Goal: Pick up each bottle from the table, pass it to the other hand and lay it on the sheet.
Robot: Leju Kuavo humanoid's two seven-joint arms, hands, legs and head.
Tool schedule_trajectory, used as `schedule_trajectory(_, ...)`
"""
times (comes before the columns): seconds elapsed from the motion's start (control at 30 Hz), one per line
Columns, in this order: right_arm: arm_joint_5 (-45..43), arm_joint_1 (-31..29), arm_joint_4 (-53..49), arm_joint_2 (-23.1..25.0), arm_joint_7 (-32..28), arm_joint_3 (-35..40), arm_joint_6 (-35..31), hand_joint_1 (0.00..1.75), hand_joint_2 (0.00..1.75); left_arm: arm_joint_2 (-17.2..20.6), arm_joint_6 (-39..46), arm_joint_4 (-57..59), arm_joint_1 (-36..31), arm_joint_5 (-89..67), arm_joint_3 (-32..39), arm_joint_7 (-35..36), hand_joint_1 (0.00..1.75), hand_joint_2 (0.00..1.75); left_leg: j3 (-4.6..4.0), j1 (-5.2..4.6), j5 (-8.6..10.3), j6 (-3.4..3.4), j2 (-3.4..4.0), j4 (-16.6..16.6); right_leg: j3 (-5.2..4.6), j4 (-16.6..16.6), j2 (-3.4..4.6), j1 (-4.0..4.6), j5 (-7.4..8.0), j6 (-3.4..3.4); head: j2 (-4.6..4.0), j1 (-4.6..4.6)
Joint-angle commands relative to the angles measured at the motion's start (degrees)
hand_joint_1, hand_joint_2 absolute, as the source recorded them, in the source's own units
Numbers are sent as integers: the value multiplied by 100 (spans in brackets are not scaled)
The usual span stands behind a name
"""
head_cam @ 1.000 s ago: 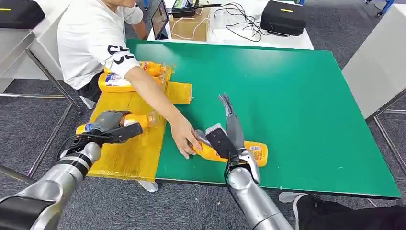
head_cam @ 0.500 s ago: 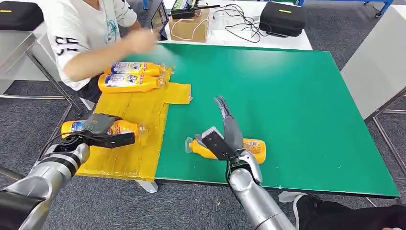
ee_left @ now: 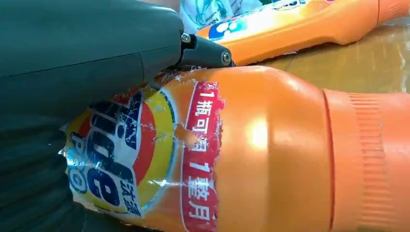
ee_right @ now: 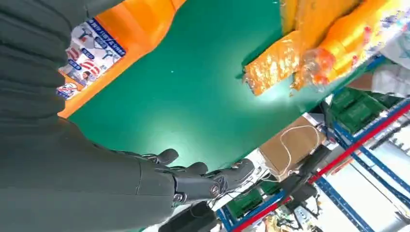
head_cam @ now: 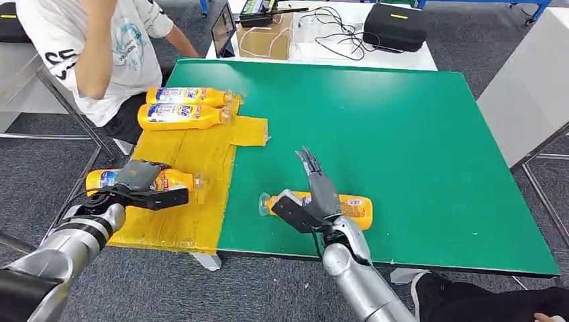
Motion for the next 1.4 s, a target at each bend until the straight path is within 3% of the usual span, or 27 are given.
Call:
schedule_trajectory(0.03,649,-459,1163,-399,464,310,290,0,175,-284,76,303,608,194,328,-203,0,175,40,-7,-4,0,5,-19,35,-16,2,-7,-5,-3,0,-2)
schedule_trajectory(0.57,1810,-548,953,-933,962,540,896,0,175,-372,75,175,893,508,1107,-759,0,175,41,-10,-7,-2,5,-15,41,-13,7,-11,-9,-5,-2,0)
schedule_trajectory(0.93,2086,-608,824,-1288,1155,619,1312,0,175,-453,332,-44,984,838,1734,-1313,0,175,32,-10,-8,-3,-6,-8,37,-9,-5,-11,-12,-7,0,0)
schedule_trajectory(1.1,2171,-479,467,-1619,1285,636,1573,0,175,-476,152,-536,1191,1436,2300,-2129,0,175,24,-10,-5,-1,-12,-4,29,-4,-10,-12,-11,-4,-2,0)
schedule_trajectory(1.27,2222,-245,43,-1900,1378,495,1737,0,175,-439,-267,-1830,1754,2314,2121,-2129,0,175,18,-7,-6,-1,-20,-3,26,-9,-20,-8,-13,-5,0,0)
schedule_trajectory(1.4,2222,-245,43,-1900,1378,495,1737,0,175,-439,-267,-1830,1754,2314,2121,-2129,0,175,14,-8,-3,0,-19,-3,19,-7,-18,-10,-10,-3,0,0)
